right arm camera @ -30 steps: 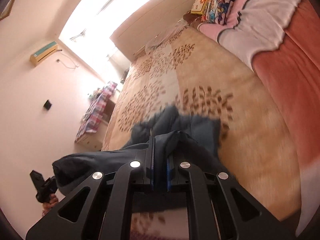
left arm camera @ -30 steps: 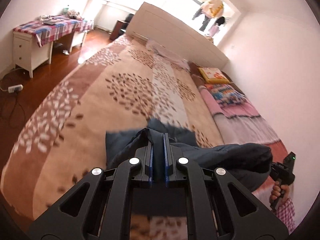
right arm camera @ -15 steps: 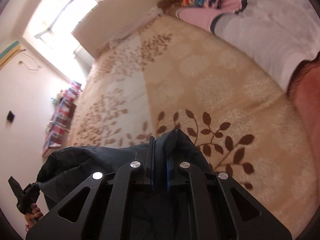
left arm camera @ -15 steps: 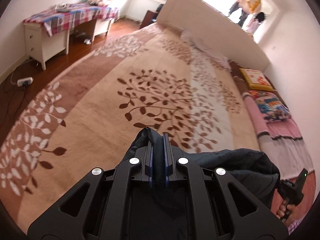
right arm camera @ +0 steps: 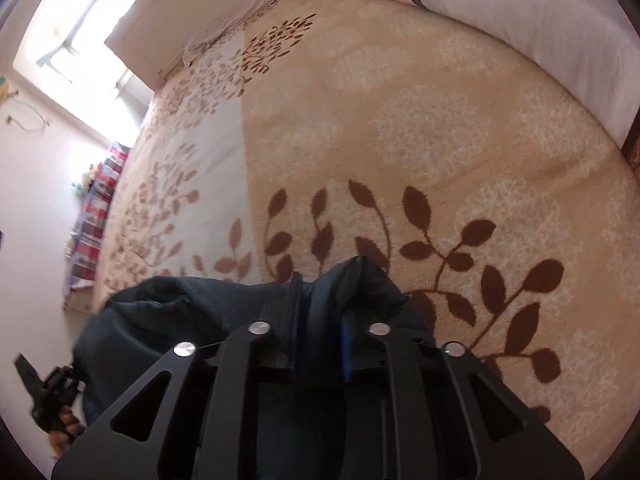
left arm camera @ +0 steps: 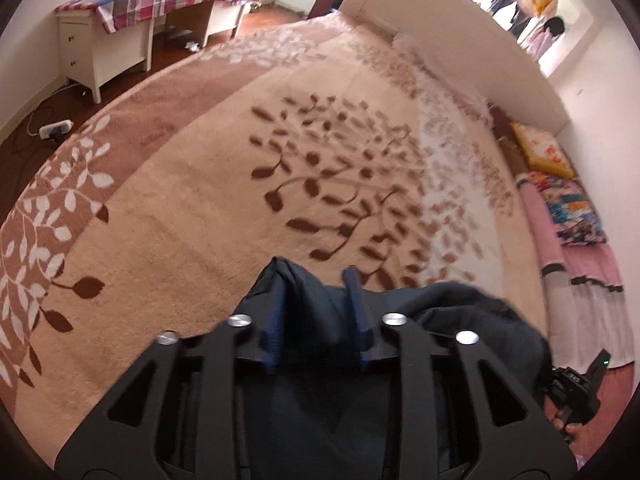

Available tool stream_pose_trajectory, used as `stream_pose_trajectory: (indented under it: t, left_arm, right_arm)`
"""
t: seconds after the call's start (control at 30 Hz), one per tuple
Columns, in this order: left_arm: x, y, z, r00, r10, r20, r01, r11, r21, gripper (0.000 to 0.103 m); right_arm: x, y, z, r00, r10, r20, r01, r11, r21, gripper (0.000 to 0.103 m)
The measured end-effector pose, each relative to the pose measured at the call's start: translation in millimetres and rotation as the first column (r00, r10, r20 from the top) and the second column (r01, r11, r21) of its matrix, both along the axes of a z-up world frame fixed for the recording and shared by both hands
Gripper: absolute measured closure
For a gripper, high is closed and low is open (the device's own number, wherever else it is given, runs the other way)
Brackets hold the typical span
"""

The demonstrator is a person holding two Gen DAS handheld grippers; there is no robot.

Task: Fold large clothes
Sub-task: 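Lower the folded hem onto the collar with both tools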

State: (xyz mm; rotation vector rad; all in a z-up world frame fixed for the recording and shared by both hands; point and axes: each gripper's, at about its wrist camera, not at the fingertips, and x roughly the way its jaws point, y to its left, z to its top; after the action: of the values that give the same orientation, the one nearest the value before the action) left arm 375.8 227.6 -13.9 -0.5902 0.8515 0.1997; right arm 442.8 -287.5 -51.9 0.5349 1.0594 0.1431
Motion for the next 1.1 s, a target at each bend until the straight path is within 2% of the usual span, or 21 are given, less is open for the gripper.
stream_pose_trajectory:
  t: [0.03,0.07,0.13,0.2,0.27,0.37,0.43,0.47,0.5,0.53,0.57,0.6,0.67,0.73,0.8,0.97,1.1]
  left_arm:
    - [-7,2,13,0.999,0.024,0.044,-0.025,0.999,0.028,0.048]
    - [-12,3,23,0.996,0.04,0.083,-0.044,0.998,0.046,0.033]
    - [-24,7,44,0.988,0.045,0.148,-0.055,0.996,0.065,0.032]
    - [-31,5,53,0.989,0.019,0.144,-0.027,0.998,0.056,0.032]
    - [-44,-4,57,0.99,-0.024,0.141,0.015,0.998,0.065,0.032]
    - [-63,-22,52,0.989,-0.105,0.107,0.096,0.992,0.082,0.033]
    - [-81,-36,44,0.983,-0.159,0.089,0.151,0.984,0.091,0.039]
    - [-90,-44,38,0.98,-0.185,0.072,0.177,0.979,0.105,0.046]
    - [-95,-49,35,0.978,-0.203,0.057,0.195,0.974,0.118,0.055]
    - [-102,-57,30,0.972,-0.231,0.039,0.223,0.965,0.138,0.061]
    - [-108,-67,24,0.965,-0.262,0.013,0.255,0.95,0.179,0.072]
    - [-113,-76,19,0.96,-0.28,-0.015,0.276,0.933,0.229,0.082]
    - [-116,-87,7,0.948,-0.31,-0.067,0.316,0.907,0.277,0.091]
    - [-115,-93,-10,0.939,-0.312,-0.145,0.343,0.886,0.313,0.093]
    - [-113,-94,-18,0.937,-0.305,-0.172,0.346,0.877,0.334,0.095]
    - [-111,-92,-27,0.941,-0.28,-0.191,0.329,0.889,0.32,0.095]
    - [-115,-89,-24,0.955,-0.246,-0.168,0.286,0.912,0.295,0.096]
  right_arm:
    - [-2,-2,6,1.0,0.0,0.004,0.0,1.0,0.025,0.071]
    - [-4,-5,12,1.0,-0.001,0.014,0.0,0.999,0.054,0.062]
    - [-9,-8,24,0.999,-0.004,0.041,0.0,0.996,0.09,0.052]
    - [-18,-9,37,0.996,-0.016,0.083,0.01,0.997,0.076,0.034]
    - [-28,-7,51,0.988,-0.03,0.149,0.028,1.0,0.013,0.03]
    - [-38,-5,63,0.983,-0.002,0.181,0.007,1.0,-0.027,0.03]
    - [-48,2,68,0.981,0.035,0.19,-0.021,0.997,-0.072,0.039]
    - [-54,8,68,0.98,0.067,0.186,-0.049,0.994,-0.101,0.053]
    - [-60,13,65,0.98,0.102,0.173,-0.081,0.989,-0.126,0.064]
    - [-71,21,60,0.976,0.151,0.155,-0.129,0.981,-0.145,0.071]
    - [-76,25,56,0.973,0.178,0.143,-0.156,0.975,-0.156,0.082]
    - [-82,32,49,0.971,0.205,0.126,-0.182,0.968,-0.174,0.087]
    - [-93,46,33,0.965,0.248,0.081,-0.227,0.951,-0.209,0.088]
    - [-94,53,18,0.969,0.245,0.025,-0.232,0.943,-0.239,0.088]
    - [-90,56,1,0.973,0.228,-0.03,-0.228,0.936,-0.268,0.091]
    - [-81,55,-17,0.975,0.21,-0.068,-0.221,0.922,-0.317,0.098]
    - [-82,48,-20,0.98,0.182,-0.074,-0.196,0.937,-0.291,0.101]
